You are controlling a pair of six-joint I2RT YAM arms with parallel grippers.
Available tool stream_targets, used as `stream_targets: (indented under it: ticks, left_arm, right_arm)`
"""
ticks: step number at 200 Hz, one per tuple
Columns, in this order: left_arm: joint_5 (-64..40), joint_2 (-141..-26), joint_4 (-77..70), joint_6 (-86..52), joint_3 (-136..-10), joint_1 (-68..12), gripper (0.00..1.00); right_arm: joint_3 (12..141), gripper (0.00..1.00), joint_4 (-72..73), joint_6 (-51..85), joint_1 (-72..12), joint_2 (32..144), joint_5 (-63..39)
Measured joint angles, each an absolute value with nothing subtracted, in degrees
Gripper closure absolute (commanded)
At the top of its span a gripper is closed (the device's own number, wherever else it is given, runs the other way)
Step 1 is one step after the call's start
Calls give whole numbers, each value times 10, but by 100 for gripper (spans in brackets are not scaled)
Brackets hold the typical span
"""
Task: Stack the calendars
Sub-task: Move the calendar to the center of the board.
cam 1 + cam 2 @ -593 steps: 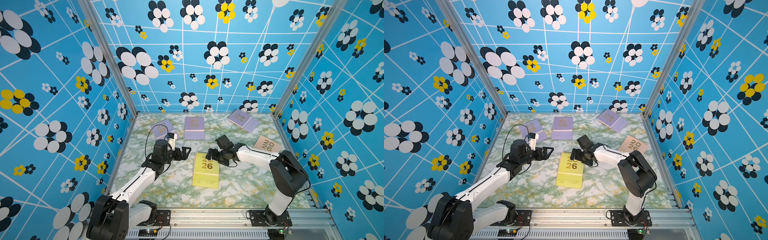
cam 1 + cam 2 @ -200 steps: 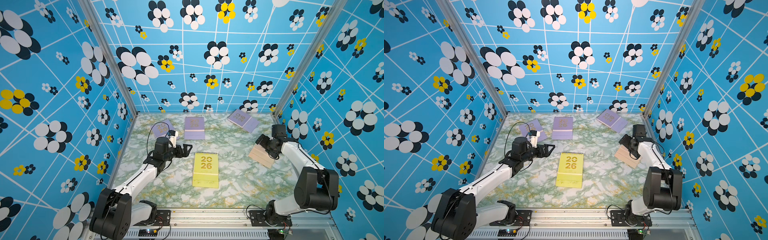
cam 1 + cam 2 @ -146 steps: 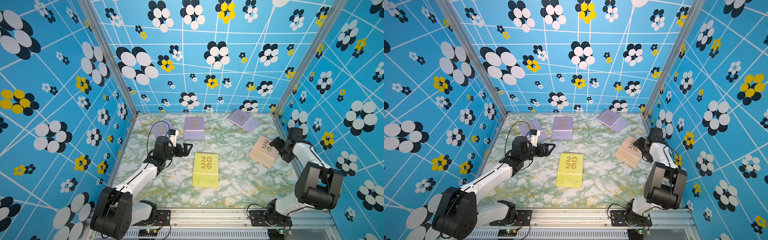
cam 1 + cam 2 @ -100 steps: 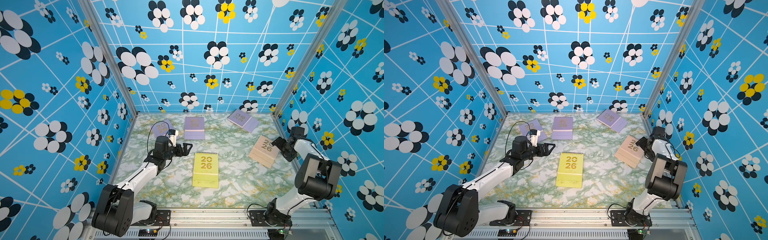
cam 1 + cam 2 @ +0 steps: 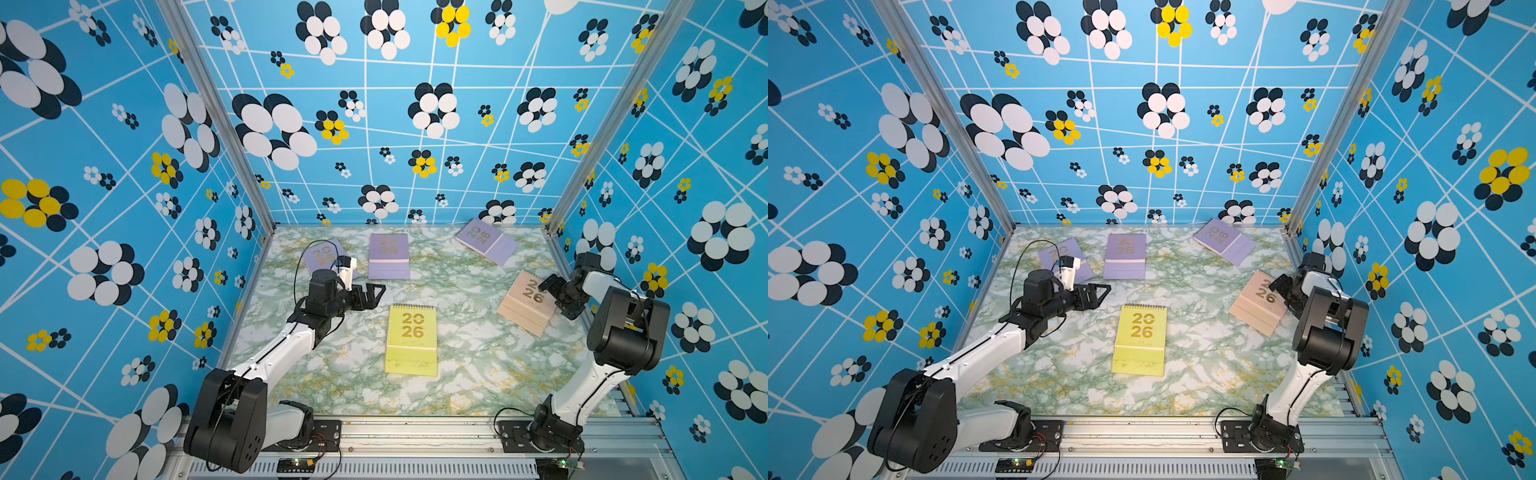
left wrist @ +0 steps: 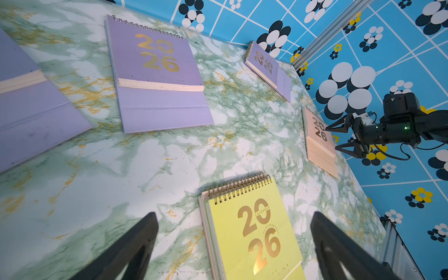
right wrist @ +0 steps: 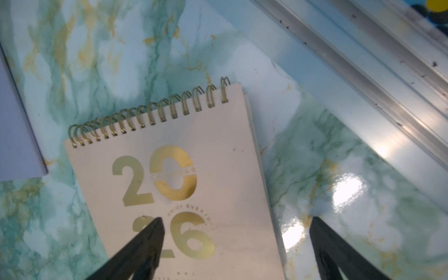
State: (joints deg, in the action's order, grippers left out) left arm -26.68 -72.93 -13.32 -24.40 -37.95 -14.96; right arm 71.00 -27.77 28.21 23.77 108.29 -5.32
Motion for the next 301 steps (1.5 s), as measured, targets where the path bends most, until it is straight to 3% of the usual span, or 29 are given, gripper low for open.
stream_targets:
  ticks: [121, 192, 301]
  left_arm:
    - [-277, -740, -133, -255, -384, -150, 1]
    - [-277, -777, -133, -260, -415, -171, 1]
    - [-269, -931, -72, -238, -623, -247, 0]
  right_arm:
    - [751, 8, -273, 270, 178, 1118, -72]
    - [787, 13, -284, 254, 155, 1145, -33]
    - [802, 16, -315, 218, 84, 1155, -1]
